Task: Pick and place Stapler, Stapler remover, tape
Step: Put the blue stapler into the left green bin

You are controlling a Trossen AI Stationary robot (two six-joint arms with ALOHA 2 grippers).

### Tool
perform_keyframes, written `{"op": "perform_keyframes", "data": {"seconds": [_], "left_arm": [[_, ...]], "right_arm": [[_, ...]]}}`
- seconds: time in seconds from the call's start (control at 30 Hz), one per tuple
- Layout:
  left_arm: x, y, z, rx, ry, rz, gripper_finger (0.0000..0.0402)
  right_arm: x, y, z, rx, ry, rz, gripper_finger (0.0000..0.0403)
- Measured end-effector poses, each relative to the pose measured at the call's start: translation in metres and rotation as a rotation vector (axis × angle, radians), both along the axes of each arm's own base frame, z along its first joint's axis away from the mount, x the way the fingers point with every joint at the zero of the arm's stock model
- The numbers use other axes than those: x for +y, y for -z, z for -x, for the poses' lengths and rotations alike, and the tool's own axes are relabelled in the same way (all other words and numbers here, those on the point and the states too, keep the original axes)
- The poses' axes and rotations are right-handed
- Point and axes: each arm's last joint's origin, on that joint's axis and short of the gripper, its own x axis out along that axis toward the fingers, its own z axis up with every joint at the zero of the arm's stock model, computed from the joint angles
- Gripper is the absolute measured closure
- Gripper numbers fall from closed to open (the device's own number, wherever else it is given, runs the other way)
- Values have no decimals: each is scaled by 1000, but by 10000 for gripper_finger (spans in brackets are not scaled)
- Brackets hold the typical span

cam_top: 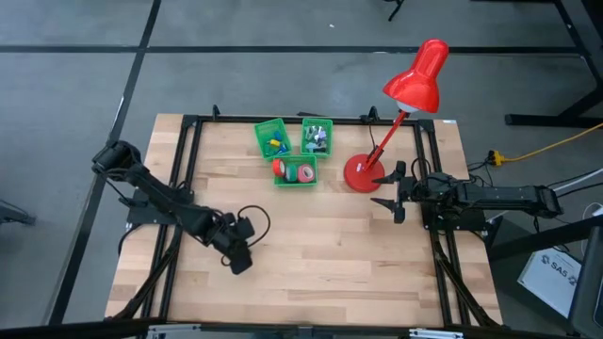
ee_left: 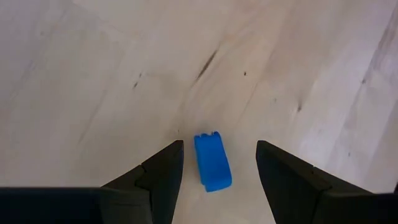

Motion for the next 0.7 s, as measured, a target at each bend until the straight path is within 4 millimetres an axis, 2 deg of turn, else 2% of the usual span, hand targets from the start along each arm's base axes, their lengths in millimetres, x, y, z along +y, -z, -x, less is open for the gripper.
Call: {"op": "perform_keyframes", "data": {"seconds": [0.27, 0.57, 0.7], "left_arm": [[-7, 3, 4, -29, 15, -73, 204], [-18, 41, -6, 106, 85, -77, 203], [-18, 47, -7, 131, 87, -108, 203]], "right_arm": [[0, 0, 0, 0, 0, 0, 121], [0, 0, 0, 0, 0, 0, 121], [0, 0, 0, 0, 0, 0, 121]]}}
